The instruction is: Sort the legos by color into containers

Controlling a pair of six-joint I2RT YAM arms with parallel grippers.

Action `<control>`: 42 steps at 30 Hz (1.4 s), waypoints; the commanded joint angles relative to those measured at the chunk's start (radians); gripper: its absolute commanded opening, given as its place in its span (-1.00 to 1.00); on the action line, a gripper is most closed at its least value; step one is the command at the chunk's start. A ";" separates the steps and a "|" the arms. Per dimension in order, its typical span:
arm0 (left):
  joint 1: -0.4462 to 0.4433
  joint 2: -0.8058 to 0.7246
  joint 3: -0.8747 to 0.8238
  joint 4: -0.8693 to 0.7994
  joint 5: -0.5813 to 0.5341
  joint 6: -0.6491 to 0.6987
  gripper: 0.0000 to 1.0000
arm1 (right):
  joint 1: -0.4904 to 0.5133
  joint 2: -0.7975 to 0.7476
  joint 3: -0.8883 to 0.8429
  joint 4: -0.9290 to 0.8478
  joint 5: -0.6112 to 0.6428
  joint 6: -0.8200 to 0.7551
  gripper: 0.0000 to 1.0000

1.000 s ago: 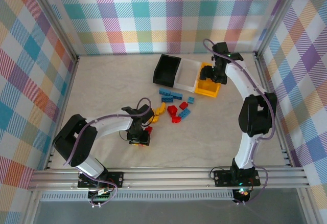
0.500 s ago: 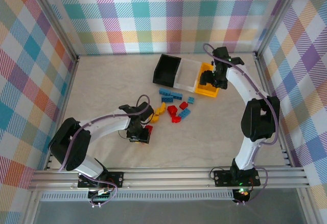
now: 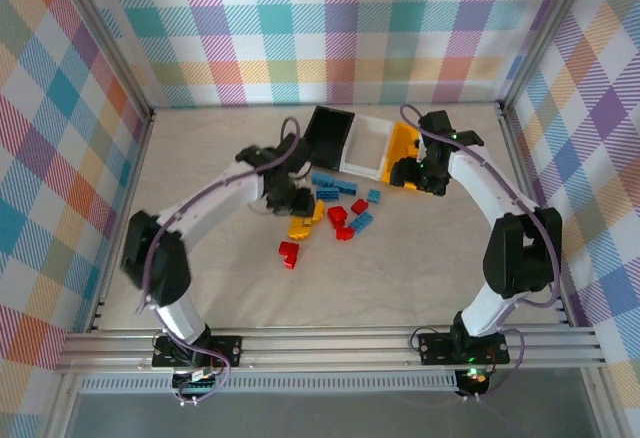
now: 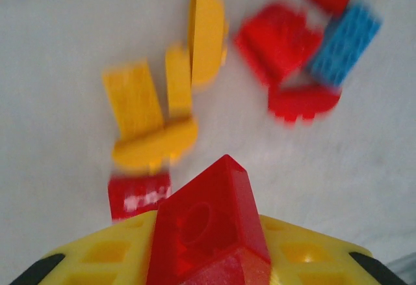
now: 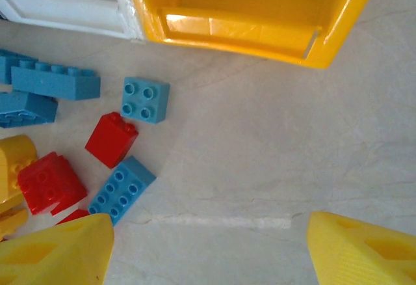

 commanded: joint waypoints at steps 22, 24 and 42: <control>0.172 0.794 0.987 0.071 0.083 -0.031 -0.18 | 0.126 -0.231 -0.177 -0.062 -0.077 0.022 0.57; 0.174 0.793 0.987 0.074 0.082 -0.033 0.03 | 0.136 -0.221 -0.180 -0.060 -0.080 0.029 0.57; 0.160 0.555 0.805 0.020 0.082 -0.045 0.32 | 0.184 0.015 0.026 -0.081 -0.110 0.046 0.57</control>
